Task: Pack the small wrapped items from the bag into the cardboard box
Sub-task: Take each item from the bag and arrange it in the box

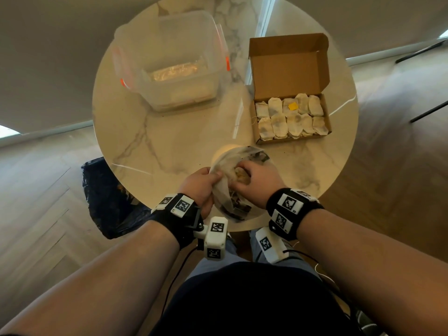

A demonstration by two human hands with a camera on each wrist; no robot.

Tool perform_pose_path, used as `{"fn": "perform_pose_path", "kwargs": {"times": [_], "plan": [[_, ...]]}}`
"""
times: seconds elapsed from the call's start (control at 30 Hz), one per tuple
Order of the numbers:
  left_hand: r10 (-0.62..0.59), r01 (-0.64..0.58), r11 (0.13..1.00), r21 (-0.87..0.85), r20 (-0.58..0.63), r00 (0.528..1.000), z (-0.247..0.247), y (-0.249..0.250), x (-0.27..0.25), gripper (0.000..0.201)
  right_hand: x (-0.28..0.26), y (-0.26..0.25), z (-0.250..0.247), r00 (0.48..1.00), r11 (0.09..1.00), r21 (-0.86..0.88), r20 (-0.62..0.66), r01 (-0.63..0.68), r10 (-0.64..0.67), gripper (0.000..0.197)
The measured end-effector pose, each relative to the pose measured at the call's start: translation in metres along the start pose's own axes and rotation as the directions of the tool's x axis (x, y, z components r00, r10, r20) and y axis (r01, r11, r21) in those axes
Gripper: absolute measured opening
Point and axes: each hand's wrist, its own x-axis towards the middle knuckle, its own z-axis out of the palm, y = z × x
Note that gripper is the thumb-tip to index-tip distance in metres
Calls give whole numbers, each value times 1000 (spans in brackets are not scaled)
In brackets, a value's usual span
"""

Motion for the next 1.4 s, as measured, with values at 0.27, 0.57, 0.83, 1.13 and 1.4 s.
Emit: {"fn": "perform_pose_path", "kwargs": {"times": [0.27, 0.57, 0.83, 1.13, 1.4], "plan": [[1, -2, 999, 39, 4, 1000, -9, 7, 2, 20, 5, 5, -11, 998, 967, 247, 6, -67, 67, 16], [-179, 176, 977, 120, 9, 984, -38, 4, -22, 36, -11, -3, -21, 999, 999, 11, 10, 30, -31, 43], [-150, 150, 989, 8, 94, 984, -26, 3, -11, 20, -16, -6, 4, 987, 999, -16, 156, 50, -47, 61], [-20, 19, 1000, 22, 52, 998, -21, 9, 2, 20, 1, 7, -1, 978, 819, 545, 192, -179, 86, 33], [302, -160, 828, 537, -187, 935, -19, 37, 5, 27, 11, 14, -43, 961, 513, 813, 229, -276, 153, 30]]}}
